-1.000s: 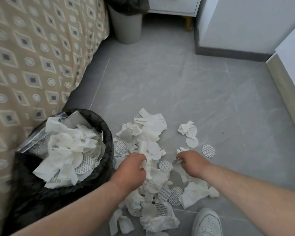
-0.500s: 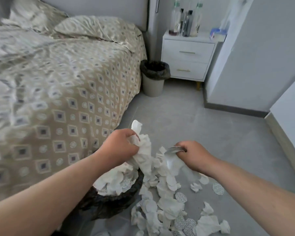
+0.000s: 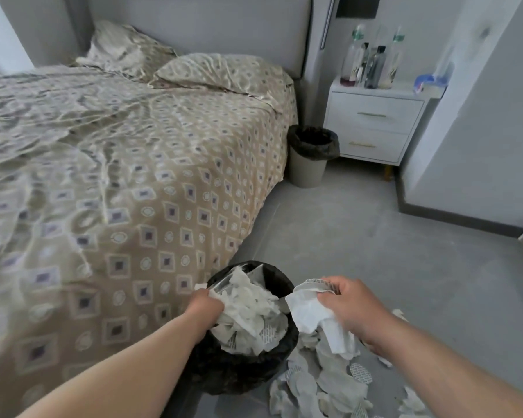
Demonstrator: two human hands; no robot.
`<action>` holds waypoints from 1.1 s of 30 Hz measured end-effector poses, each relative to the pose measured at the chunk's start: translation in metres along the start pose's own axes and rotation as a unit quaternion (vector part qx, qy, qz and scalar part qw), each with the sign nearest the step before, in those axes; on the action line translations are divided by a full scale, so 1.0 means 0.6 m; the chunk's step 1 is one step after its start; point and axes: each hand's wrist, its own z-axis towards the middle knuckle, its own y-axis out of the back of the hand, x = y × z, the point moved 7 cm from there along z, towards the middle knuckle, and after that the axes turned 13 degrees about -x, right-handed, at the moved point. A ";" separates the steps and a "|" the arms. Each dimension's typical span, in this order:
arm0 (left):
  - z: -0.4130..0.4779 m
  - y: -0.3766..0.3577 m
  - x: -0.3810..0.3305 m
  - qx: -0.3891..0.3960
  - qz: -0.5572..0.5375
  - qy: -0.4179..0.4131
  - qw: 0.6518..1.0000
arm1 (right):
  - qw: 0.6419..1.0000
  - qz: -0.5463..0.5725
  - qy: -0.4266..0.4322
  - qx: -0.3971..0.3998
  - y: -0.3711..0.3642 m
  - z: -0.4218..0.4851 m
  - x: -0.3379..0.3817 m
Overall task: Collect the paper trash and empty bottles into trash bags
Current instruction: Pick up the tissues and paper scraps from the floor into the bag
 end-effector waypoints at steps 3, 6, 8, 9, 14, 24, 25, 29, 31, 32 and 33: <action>-0.005 -0.046 0.010 -0.012 0.001 0.035 0.999 | 1.000 0.003 -0.016 0.003 0.002 0.011 -0.015; -0.022 -0.097 0.018 0.064 0.048 0.024 0.996 | 1.000 -0.005 -0.019 -0.001 0.007 0.025 -0.028; -0.021 -0.103 0.015 0.084 0.077 -0.002 0.993 | 1.000 -0.005 -0.020 -0.001 0.007 0.032 -0.029; -0.019 -0.094 0.009 0.072 0.068 -0.015 0.995 | 1.000 -0.002 -0.020 0.001 0.006 0.037 -0.028; -0.014 -0.001 0.011 -0.142 0.066 -0.112 0.981 | 1.000 0.009 -0.021 0.005 -0.006 0.058 -0.020; 0.001 -0.085 0.152 0.057 0.175 -0.066 0.981 | 0.998 -0.036 -0.050 0.024 -0.054 0.074 -0.062; 0.003 -0.085 0.152 0.060 0.197 -0.073 0.976 | 0.998 -0.043 -0.050 0.025 -0.060 0.076 -0.070; 0.000 -0.092 0.143 0.078 0.254 -0.093 0.960 | 0.999 -0.025 -0.041 0.007 -0.104 0.092 -0.088; -0.002 -0.097 0.139 0.078 0.255 -0.097 0.959 | 1.000 -0.024 -0.010 -0.011 -0.144 0.104 -0.085; -0.001 -0.097 0.138 0.073 0.254 -0.097 0.960 | 0.999 -0.032 0.010 -0.013 -0.168 0.106 -0.081; 0.000 -0.097 0.137 0.068 0.253 -0.095 0.960 | 0.998 -0.048 0.028 -0.005 -0.195 0.109 -0.081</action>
